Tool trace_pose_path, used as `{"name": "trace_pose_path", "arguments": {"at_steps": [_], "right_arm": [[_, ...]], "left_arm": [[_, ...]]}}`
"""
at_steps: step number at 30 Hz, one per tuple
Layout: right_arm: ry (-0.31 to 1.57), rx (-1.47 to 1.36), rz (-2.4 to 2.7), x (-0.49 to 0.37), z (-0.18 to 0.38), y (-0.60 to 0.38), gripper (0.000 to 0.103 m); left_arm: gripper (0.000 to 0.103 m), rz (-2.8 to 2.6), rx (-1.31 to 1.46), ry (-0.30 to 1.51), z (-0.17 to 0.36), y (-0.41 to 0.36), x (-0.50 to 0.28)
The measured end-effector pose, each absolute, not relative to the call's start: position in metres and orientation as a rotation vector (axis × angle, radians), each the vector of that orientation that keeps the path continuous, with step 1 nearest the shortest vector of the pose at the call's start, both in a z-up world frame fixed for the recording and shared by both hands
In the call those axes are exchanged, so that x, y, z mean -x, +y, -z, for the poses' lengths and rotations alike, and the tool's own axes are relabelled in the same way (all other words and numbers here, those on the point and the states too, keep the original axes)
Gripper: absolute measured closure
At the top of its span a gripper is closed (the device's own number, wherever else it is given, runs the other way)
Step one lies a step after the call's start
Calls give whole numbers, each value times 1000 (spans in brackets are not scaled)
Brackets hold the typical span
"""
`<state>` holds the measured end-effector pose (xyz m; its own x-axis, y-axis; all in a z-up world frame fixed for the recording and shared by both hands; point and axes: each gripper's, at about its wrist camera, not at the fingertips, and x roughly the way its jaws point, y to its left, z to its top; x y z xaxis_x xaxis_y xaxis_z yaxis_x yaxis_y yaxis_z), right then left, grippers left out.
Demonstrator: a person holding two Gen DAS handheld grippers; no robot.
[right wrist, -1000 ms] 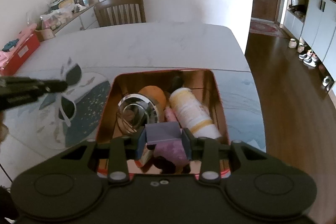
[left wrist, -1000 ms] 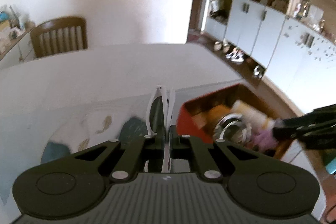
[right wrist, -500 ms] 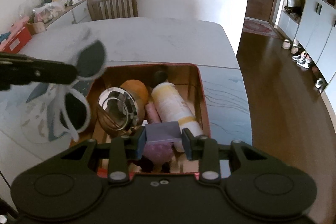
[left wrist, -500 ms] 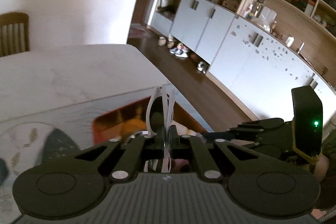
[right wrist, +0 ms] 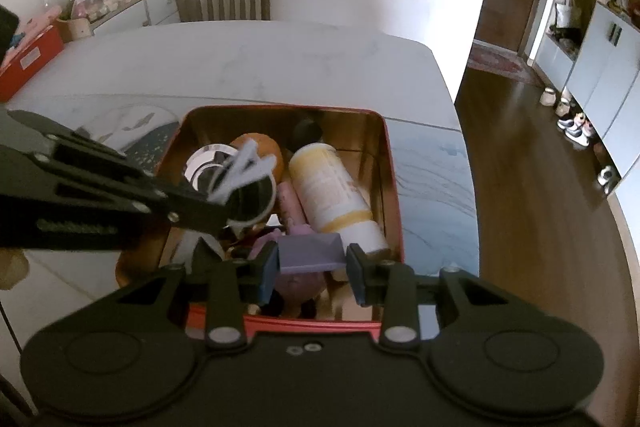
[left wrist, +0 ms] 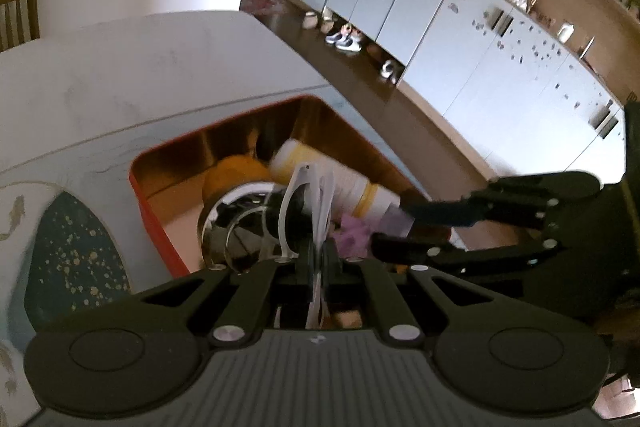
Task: Organize rigid objects
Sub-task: 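Lower the sunglasses into the red box and open the left gripper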
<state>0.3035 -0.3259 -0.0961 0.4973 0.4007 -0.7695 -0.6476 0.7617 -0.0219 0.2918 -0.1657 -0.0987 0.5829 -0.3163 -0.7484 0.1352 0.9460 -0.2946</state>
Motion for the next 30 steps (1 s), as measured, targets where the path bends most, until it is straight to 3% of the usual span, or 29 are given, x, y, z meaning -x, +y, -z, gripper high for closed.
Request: {"name": "trace_pose_path", "arguments": {"at_steps": [16,19,21,27,30], "right_arm": [[846,302,-637,-301,96,-329,60],[850,281,-636,-301,94,-332,59],[848,264,-630,-299,92,-334,58],[822,194,-600,-289,79,-343,56],[804,155,-584,-279,72,-347,46]], "left_arm": [[97,258,122,956,113,-170,-286],[84,259,127,955,112,-170,-283],[69,261,132,938,108,-168,-278],[51,272,123,886,93,-162,-264],[50,272,104,852,83,-159,-255]]}}
